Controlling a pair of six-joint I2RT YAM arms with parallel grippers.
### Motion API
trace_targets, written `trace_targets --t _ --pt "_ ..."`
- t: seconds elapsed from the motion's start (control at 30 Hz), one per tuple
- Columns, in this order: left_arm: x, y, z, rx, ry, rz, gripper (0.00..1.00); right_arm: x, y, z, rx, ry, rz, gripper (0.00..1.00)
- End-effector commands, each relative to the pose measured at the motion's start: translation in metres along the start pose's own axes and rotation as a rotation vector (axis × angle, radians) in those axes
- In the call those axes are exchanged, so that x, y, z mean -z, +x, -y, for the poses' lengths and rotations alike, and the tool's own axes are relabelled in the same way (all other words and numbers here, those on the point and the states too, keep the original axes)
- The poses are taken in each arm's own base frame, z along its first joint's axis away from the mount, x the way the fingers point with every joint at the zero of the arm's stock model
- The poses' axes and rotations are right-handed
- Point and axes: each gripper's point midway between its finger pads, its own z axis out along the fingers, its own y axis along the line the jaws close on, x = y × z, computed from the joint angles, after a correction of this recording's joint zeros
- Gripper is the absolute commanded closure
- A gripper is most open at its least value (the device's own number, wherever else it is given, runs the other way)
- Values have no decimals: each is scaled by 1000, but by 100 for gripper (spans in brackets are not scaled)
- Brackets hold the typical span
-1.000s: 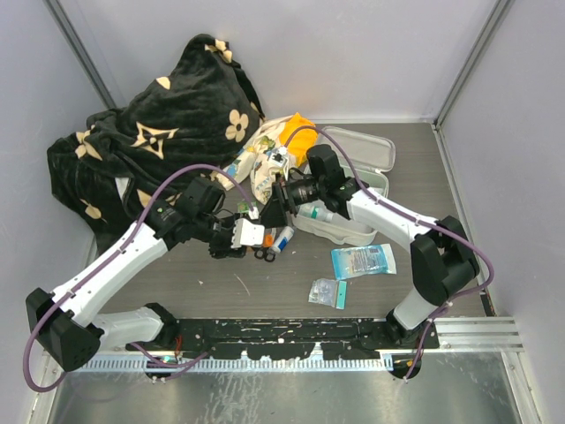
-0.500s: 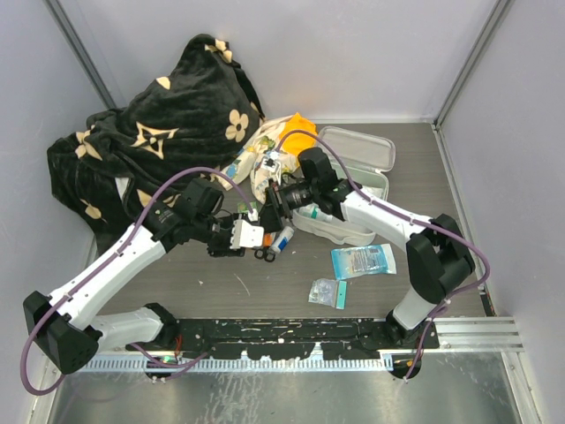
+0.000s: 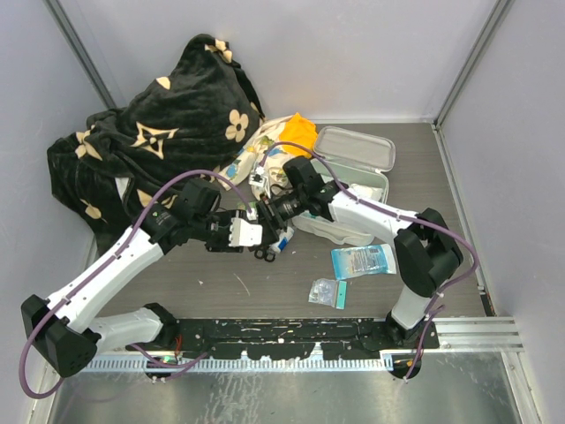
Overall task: Organize the medicine kit
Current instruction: Pick up the pill bottle at the center of the board.
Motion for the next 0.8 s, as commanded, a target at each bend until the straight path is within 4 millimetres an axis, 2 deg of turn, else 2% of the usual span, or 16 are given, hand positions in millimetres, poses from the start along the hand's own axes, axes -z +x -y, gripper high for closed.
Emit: trace_targets --t 0.0,0.17,0.3,0.67,0.77 --pt "7 -19 -10 -71 -45 80 95 2 -26 -7 84 -9 29 16" --pt "4 -16 -8 -66 -32 69 95 -1 -35 -10 79 -18 31 14" --pt "3 -17 -9 -67 -34 71 94 -8 -33 -12 73 -27 17 17" --pt "0 -10 -9 -57 -46 53 92 -12 -32 -14 68 -51 4 44" --pt "0 -10 -8 -55 -46 55 89 -10 -34 -11 77 -35 9 52"
